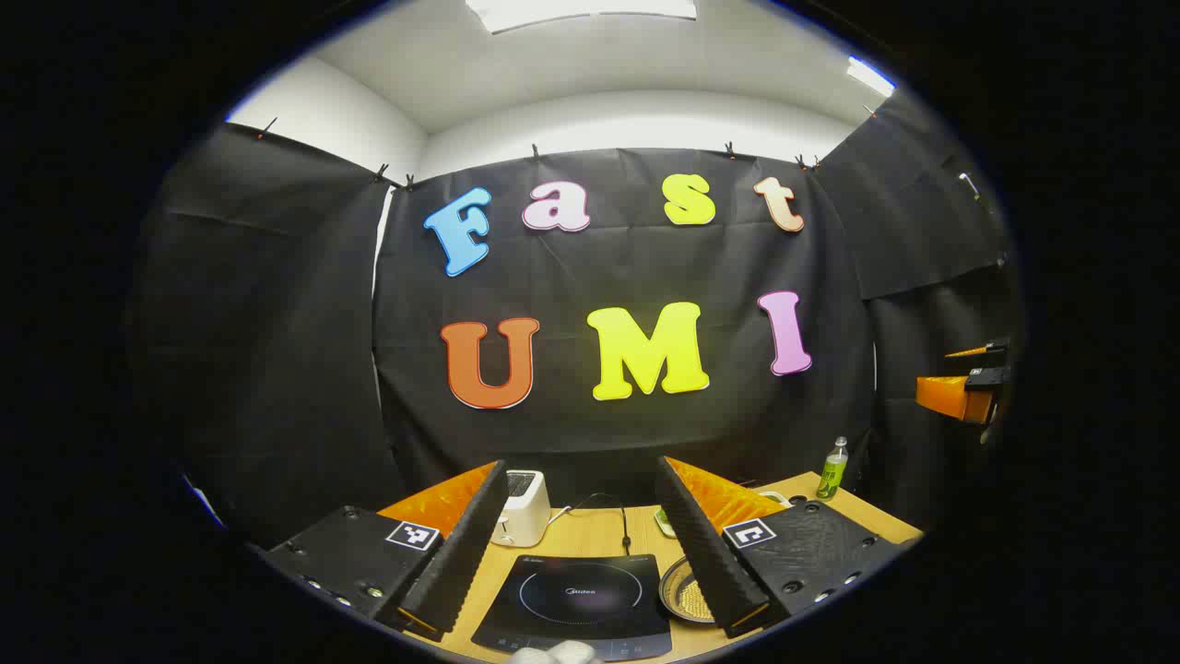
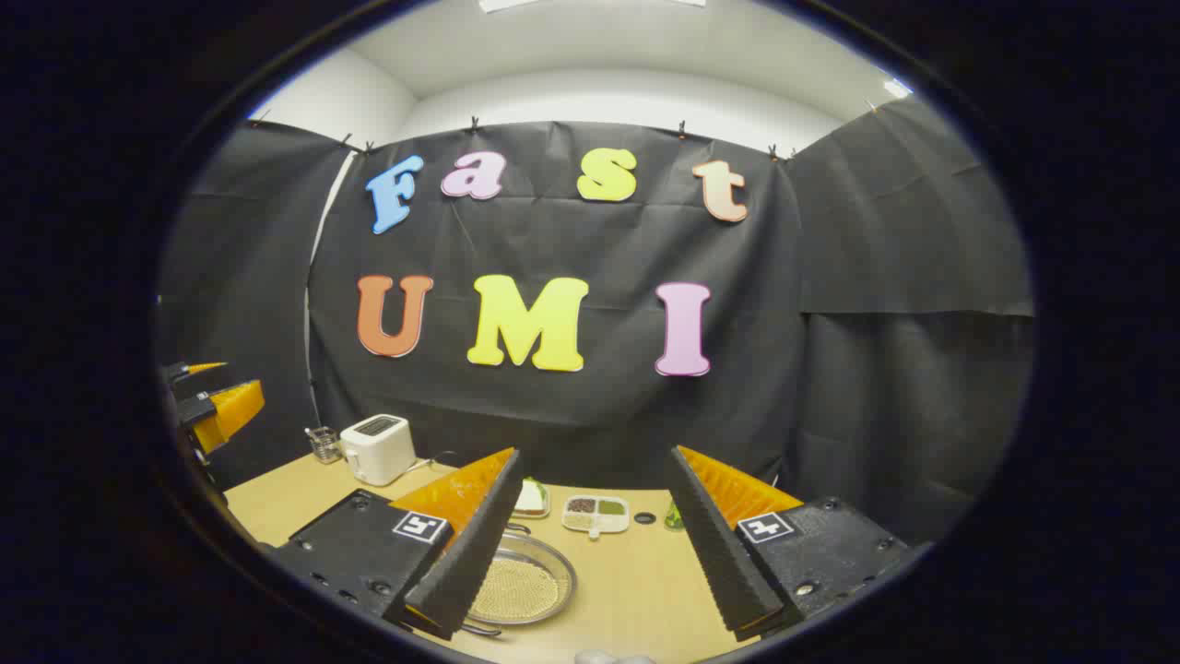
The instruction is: First push the handle of the pot to place it horizontally, then grasp the pot with both hands and set it on the induction cooktop.
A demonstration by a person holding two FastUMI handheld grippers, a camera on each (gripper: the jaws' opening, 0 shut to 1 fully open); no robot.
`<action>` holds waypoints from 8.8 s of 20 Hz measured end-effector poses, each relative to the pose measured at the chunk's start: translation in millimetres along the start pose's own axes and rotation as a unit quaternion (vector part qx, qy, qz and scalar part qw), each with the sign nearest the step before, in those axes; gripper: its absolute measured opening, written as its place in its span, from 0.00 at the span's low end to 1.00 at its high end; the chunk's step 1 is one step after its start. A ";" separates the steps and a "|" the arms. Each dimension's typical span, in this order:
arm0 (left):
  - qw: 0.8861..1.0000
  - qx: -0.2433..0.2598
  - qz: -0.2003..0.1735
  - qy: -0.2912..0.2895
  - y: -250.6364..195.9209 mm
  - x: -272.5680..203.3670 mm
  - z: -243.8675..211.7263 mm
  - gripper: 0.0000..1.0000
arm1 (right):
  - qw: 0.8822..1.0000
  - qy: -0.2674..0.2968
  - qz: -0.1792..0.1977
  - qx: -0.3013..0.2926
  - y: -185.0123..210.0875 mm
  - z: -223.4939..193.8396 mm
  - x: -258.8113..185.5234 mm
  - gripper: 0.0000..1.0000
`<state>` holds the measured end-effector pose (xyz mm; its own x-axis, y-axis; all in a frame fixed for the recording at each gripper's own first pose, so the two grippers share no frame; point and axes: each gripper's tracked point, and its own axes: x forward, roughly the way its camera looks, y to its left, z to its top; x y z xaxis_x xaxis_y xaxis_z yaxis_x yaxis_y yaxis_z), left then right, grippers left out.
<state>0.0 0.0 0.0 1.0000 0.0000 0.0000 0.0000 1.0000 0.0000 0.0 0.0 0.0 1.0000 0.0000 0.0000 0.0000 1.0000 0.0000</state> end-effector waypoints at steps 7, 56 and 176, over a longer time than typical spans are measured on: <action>1.000 -0.003 0.000 -0.001 3.2 -4.5 -0.3 0.96 | 1.000 0.001 0.005 -0.013 11.4 -1.5 3.2 0.99; 0.995 0.000 0.073 0.073 76.1 -43.1 -71.8 0.96 | 0.875 0.437 0.203 -0.048 199.1 -349.8 -9.8 0.04; 0.942 -0.042 -0.052 0.329 -139.2 93.3 -322.6 0.96 | 0.916 0.399 0.039 -0.015 -51.9 -363.1 152.0 0.91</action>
<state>93.3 -139.2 -322.6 0.7785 -0.1248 -0.6151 0.0698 0.9912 -0.1129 152.0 -51.9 -363.1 0.6791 0.0596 -0.7317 -0.0840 0.9965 0.0031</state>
